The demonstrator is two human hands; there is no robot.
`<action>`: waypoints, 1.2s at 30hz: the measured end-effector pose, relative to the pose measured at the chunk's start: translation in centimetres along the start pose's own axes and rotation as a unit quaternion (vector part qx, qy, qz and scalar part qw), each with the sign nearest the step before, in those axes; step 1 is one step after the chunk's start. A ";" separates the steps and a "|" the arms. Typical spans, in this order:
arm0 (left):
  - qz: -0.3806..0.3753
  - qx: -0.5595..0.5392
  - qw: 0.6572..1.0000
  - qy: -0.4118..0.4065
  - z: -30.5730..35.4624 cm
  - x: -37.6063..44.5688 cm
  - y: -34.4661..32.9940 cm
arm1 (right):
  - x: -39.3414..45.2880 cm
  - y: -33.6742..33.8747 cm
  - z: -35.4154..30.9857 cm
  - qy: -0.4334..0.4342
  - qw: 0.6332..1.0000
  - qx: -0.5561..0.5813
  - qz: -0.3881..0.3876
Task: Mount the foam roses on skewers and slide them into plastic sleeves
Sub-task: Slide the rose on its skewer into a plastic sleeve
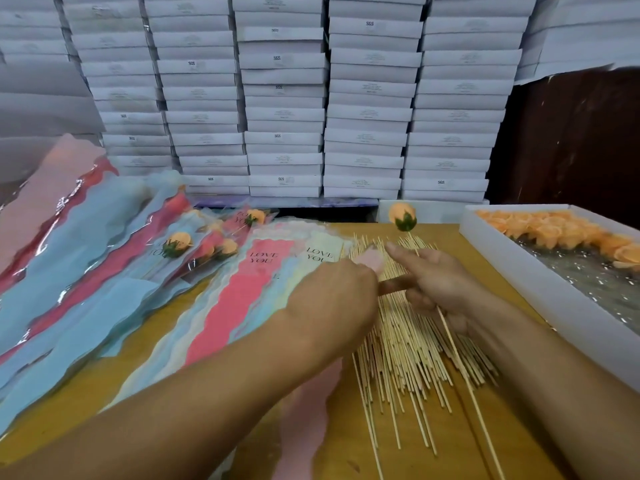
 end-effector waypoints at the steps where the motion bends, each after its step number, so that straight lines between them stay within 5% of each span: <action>1: 0.008 -0.007 1.000 -0.016 0.9 -0.7 0.2 | 0.0 0.2 0.0 0.000 1.000 0.006 0.009; 9: 0.092 -0.071 0.984 -0.135 3.6 -4.1 1.6 | 0.4 2.0 0.6 -0.004 0.997 0.002 0.078; 12: 0.056 -0.085 0.995 0.015 0.0 -1.2 1.3 | 0.3 1.8 0.2 -0.002 0.998 0.014 0.062; 15: -0.035 -0.183 0.967 0.176 -4.3 2.5 -0.6 | 0.1 1.5 -0.3 0.007 0.999 0.019 0.044; 19: -0.182 -0.395 0.853 0.288 -6.7 4.4 -4.8 | -0.2 0.5 -1.1 0.024 0.999 0.024 0.001; 24: -0.299 -0.714 0.561 0.293 -5.2 5.0 -8.4 | -0.6 -0.6 -1.8 0.041 0.998 0.043 -0.034; 26: -0.278 -0.765 0.517 0.265 -5.4 5.5 -8.1 | -0.7 -0.8 -1.9 0.043 0.997 0.042 -0.044; 29: -0.205 -0.789 0.522 0.252 -6.8 5.8 -7.5 | -0.6 -0.8 -1.8 0.041 0.998 0.014 -0.042; 36: -0.163 -0.746 0.626 0.157 -6.5 5.9 -6.9 | 0.0 0.8 -0.6 0.022 0.999 0.023 0.034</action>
Point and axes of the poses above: each hand's wrist, its own x-axis towards the middle knuckle, its own y-axis out of the back of the hand, z = x × y, the point moved 9 cm from there along x, towards the middle knuckle, and after that the axes turned 15 degrees about y, right-handed, at the moved point
